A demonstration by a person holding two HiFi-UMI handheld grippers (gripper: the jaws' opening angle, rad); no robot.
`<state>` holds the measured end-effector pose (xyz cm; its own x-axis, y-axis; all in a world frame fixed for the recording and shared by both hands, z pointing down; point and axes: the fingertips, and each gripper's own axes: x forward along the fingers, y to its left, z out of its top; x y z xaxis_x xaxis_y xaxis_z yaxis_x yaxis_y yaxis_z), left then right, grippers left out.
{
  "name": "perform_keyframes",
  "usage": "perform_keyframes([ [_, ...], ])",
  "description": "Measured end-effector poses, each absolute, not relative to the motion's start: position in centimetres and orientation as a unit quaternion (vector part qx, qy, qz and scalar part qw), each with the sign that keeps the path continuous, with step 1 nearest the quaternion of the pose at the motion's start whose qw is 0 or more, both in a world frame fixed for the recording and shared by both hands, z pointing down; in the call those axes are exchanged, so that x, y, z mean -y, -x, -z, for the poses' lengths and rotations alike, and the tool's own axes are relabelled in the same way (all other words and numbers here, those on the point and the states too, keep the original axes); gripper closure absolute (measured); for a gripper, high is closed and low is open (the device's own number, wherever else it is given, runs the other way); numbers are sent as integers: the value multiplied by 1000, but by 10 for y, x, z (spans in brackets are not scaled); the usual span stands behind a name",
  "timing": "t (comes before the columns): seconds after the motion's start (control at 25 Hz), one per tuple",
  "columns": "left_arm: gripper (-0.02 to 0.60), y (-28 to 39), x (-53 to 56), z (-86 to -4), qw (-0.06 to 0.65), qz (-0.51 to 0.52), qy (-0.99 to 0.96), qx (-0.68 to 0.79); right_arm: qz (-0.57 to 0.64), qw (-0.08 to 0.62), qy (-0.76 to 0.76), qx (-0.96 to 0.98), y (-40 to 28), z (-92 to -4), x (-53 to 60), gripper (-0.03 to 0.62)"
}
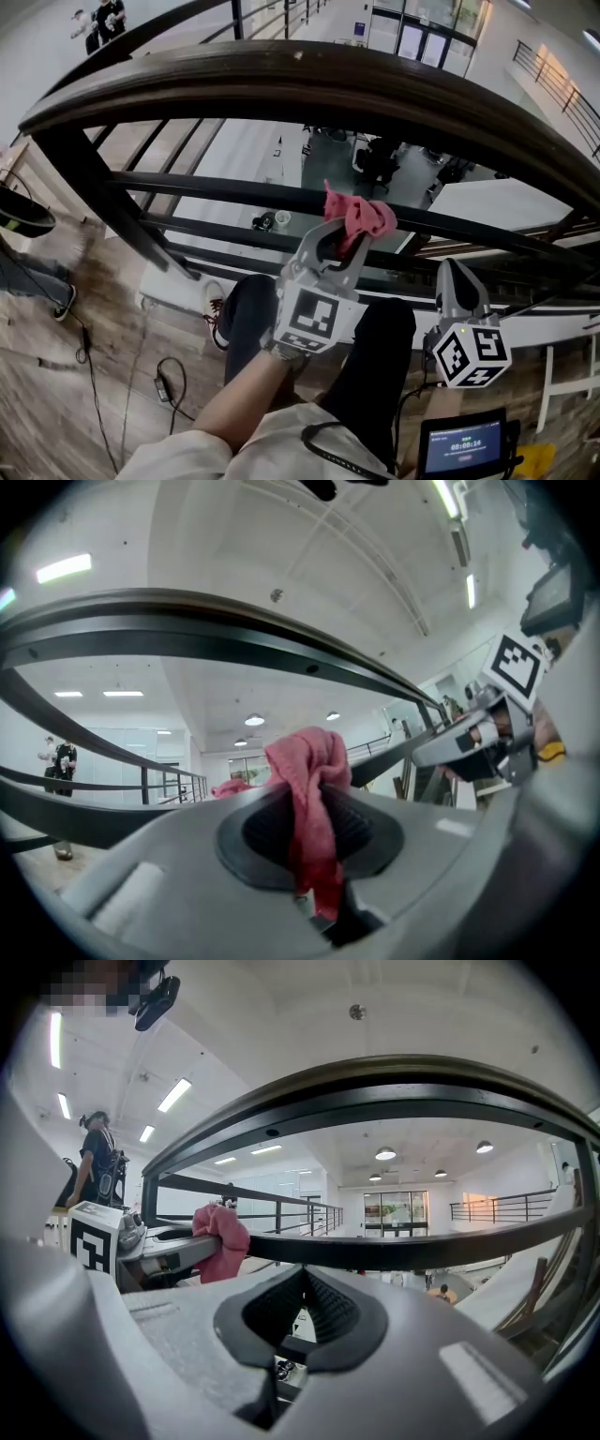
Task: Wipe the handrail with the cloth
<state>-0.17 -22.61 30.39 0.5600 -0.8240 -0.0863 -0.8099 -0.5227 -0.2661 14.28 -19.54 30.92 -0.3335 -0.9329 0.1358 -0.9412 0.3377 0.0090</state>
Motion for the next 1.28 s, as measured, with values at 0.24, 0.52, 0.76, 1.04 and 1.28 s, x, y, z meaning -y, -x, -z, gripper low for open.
perform_keyframes([
  [0.24, 508, 42, 226, -301, 139, 16, 863, -486, -30, 64, -569, 820, -113, -305, 189, 591],
  [0.52, 506, 84, 228, -302, 137, 19, 851, -506, -30, 62, -561, 825, -89, -308, 189, 591],
  [0.76, 506, 130, 229, -304, 140, 25, 841, -522, -29, 61, -553, 831, -56, -309, 194, 591],
  [1.04, 506, 192, 230, -302, 138, 33, 826, -545, -36, 60, -549, 833, -22, -309, 203, 591],
  [1.28, 506, 241, 233, -304, 140, 34, 815, -561, -37, 65, -539, 839, 22, -312, 212, 591],
])
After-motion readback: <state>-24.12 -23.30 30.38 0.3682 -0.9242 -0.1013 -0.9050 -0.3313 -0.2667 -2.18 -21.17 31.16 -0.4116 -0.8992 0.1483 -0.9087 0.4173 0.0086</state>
